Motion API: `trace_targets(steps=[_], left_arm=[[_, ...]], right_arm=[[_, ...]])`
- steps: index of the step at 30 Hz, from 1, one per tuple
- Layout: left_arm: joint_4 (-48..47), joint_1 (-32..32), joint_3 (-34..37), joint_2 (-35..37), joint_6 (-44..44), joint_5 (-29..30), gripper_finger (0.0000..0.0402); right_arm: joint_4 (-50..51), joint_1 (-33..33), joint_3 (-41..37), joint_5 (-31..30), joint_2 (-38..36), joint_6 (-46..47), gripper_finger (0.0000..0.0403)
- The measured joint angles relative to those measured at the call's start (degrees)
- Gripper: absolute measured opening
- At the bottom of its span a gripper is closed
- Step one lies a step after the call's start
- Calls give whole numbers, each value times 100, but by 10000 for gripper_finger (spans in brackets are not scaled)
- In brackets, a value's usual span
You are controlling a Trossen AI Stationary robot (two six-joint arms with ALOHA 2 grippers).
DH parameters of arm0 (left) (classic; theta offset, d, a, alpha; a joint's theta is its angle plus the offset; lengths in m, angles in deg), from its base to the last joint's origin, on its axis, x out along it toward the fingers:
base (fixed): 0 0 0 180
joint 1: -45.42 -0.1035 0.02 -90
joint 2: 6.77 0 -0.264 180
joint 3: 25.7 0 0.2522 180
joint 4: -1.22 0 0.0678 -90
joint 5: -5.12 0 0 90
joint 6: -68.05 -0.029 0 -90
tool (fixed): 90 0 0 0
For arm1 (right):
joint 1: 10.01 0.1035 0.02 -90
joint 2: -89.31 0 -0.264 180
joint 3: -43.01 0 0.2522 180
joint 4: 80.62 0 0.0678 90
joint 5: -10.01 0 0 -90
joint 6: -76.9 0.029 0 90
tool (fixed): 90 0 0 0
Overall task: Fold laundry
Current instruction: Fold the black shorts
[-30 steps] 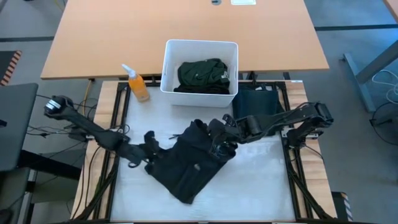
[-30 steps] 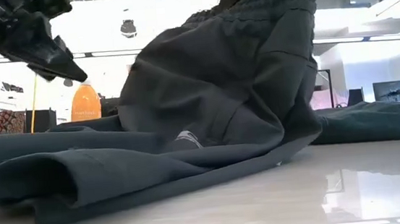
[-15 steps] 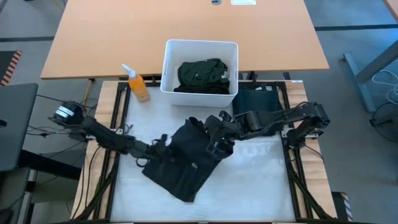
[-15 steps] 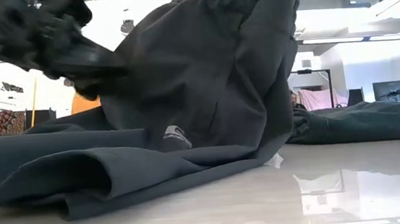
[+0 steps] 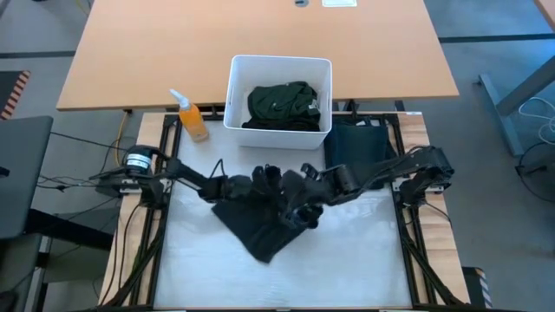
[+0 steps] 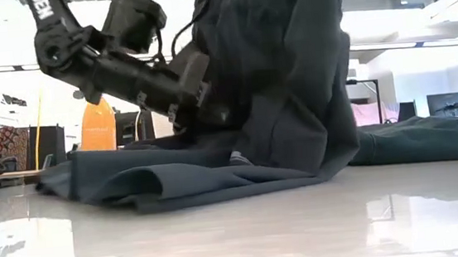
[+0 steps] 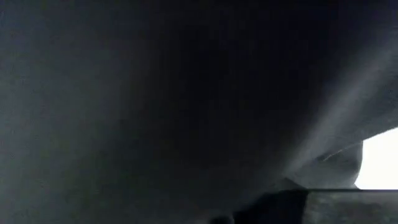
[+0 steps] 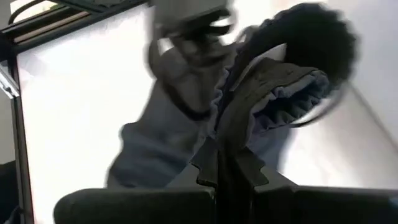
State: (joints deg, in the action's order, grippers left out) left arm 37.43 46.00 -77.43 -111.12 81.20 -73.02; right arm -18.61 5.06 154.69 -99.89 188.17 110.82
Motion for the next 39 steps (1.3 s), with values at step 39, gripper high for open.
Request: trace_targets(steps=[39], left_arm=[[-2738, 2093, 3216, 4679, 1810, 1022, 0]], right_arm=[[-818, -533, -5, -361, 437, -279, 32]])
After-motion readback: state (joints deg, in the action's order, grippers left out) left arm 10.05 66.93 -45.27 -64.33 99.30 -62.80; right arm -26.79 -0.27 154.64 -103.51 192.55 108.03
